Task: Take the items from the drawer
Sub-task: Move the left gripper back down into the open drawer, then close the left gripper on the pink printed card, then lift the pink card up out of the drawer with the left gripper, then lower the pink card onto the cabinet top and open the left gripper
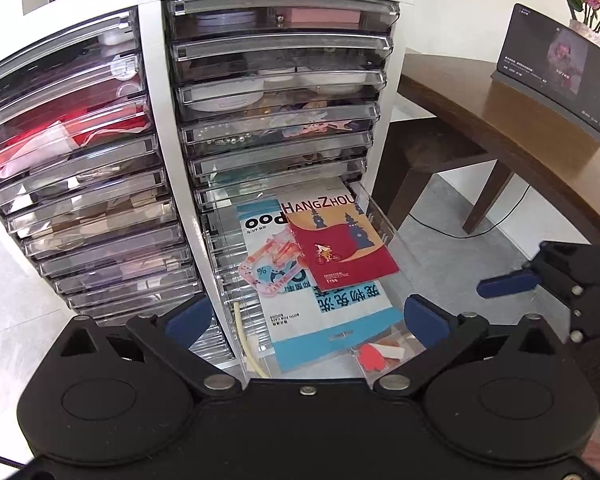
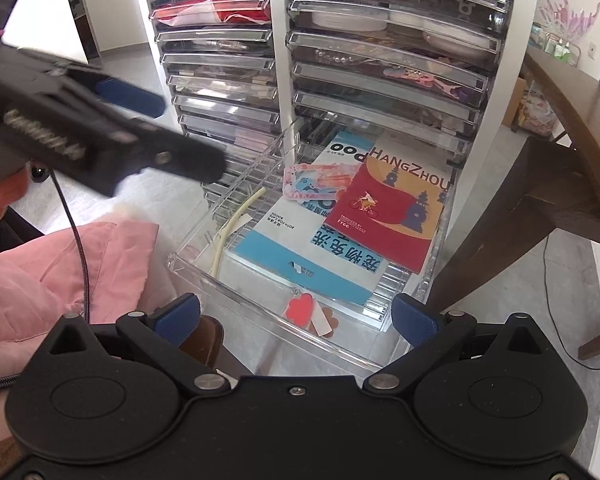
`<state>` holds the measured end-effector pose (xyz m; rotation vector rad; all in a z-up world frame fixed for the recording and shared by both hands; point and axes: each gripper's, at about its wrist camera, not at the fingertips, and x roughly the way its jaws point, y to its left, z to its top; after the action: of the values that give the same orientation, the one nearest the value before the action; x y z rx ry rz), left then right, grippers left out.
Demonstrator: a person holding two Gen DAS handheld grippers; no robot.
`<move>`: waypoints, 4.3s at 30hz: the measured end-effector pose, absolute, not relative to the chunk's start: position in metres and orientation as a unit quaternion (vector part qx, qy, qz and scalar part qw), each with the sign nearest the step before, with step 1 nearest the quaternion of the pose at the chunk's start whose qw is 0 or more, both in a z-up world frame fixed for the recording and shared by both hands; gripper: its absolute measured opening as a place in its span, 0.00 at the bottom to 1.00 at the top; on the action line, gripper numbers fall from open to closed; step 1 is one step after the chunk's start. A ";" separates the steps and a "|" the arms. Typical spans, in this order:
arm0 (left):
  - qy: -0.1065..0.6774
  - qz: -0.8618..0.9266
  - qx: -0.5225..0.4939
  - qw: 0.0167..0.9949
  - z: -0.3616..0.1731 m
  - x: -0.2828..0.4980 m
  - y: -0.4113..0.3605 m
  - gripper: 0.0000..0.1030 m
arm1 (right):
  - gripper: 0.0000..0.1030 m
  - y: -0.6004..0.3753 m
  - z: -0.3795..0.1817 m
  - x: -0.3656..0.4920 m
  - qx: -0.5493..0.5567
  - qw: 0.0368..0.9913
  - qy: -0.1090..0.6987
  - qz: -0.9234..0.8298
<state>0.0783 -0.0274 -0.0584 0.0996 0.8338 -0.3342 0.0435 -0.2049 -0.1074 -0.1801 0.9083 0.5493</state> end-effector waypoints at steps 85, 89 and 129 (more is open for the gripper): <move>0.498 -0.251 0.230 0.798 -0.127 0.181 -0.058 0.56 | 1.00 -0.196 -0.112 0.042 -0.083 0.849 0.448 0.269; 0.486 -0.251 0.233 0.804 -0.115 0.175 -0.060 0.56 | 1.00 -0.196 -0.112 0.041 -0.084 0.849 0.447 0.269; 0.328 -0.018 0.079 0.941 0.138 0.253 0.071 0.57 | 1.00 -0.216 -0.079 0.036 0.028 0.891 0.342 0.298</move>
<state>0.2534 0.0706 0.1385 0.1613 0.6684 -0.0367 0.0358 -0.2163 -0.0791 0.0589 0.7094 0.6181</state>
